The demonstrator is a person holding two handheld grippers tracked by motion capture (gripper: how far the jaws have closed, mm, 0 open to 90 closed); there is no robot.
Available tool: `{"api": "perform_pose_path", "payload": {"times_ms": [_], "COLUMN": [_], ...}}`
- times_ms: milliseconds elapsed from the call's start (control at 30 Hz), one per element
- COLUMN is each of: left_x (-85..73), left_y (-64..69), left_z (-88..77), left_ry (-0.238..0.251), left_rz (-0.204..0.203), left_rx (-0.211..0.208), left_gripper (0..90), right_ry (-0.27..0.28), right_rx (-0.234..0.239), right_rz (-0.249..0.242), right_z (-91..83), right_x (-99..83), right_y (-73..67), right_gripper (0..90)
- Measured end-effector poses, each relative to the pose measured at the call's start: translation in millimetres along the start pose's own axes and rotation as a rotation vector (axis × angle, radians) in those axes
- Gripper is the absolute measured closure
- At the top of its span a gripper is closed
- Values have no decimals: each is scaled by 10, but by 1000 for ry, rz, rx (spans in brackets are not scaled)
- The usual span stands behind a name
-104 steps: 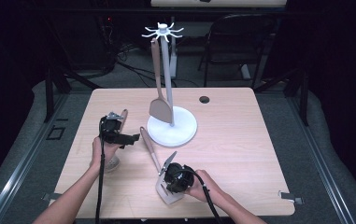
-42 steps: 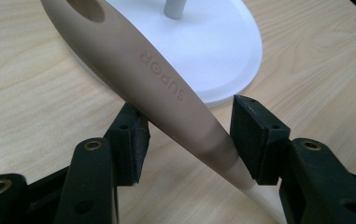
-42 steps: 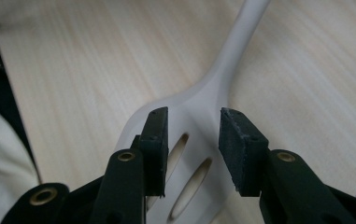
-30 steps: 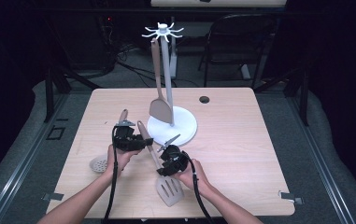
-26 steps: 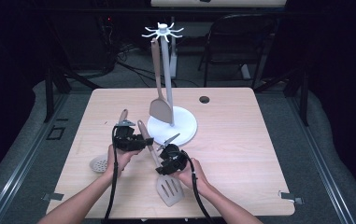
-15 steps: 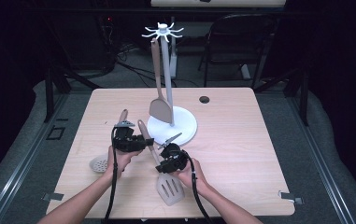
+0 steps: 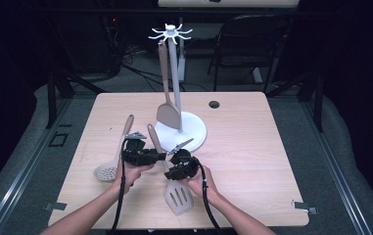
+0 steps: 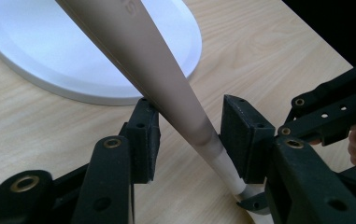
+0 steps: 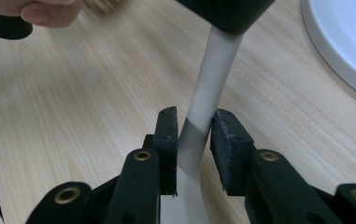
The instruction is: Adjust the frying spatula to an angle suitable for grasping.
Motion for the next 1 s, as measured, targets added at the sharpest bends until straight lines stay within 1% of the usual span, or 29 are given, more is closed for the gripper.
{"api": "perform_pose_path", "payload": {"times_ms": [133, 267, 400, 433, 467, 500, 533, 600, 667, 767, 800, 933, 967, 1000], "left_x": [-33, -29, -16, -8, 3, 9, 19, 29, 38, 51, 60, 80, 85, 88], "left_y": [20, 19, 30, 39, 44, 51, 59, 62, 52, 36, 31, 20, 19, 15], "left_z": [36, 43, 37, 32, 26, 21, 14, -3, -18, -40, -45, -74, -80, -87], "left_ry": [-4, 1, 5, 7, 12, 15, 22, 27, 34, 40, 46, 50, 51, 49], "left_rz": [-11, -37, -43, -42, -35, -33, -35, -36, -40, -48, -50, -50, -51, -48], "left_rx": [-17, -40, -54, -59, -61, -65, -69, -73, -74, -78, -77, -81, -83, -84], "left_gripper": [606, 634, 643, 646, 649, 653, 657, 663, 668, 675, 678, 684, 685, 685], "right_ry": [-5, 0, 5, 13, 10, 11, 27, 11, 19, 12, 7, 10, 17, 18], "right_rx": [-3, 2, 6, 3, 2, 5, 6, 2, -9, -16, -22, -51, -58, -68], "right_rz": [-12, -17, -27, -34, -39, -41, -35, -49, -34, -34, -33, -47, -43, -53], "right_z": [-9, -12, -12, -15, -28, -43, -46, -99, -140, -182, -192, -248, -264, -282], "right_x": [-1, 2, 8, 15, 14, 14, 22, 12, 9, -12, -20, -26, -26, -28], "right_y": [7, 16, 17, 16, 15, 11, 7, 50, 88, 134, 138, 173, 180, 199], "right_gripper": [729, 726, 717, 712, 705, 688, 665, 620, 584, 470, 431, 285, 255, 227]}}
Point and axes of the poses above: each handheld gripper's, and its own axes: z roughly forward along the jaws, x roughly out of its top, y roughly to its right, the point moved 9 cm from there along z, roughly forward along the jaws, and after that the axes turned 2 degrees about -x, right-handed, at the moved point
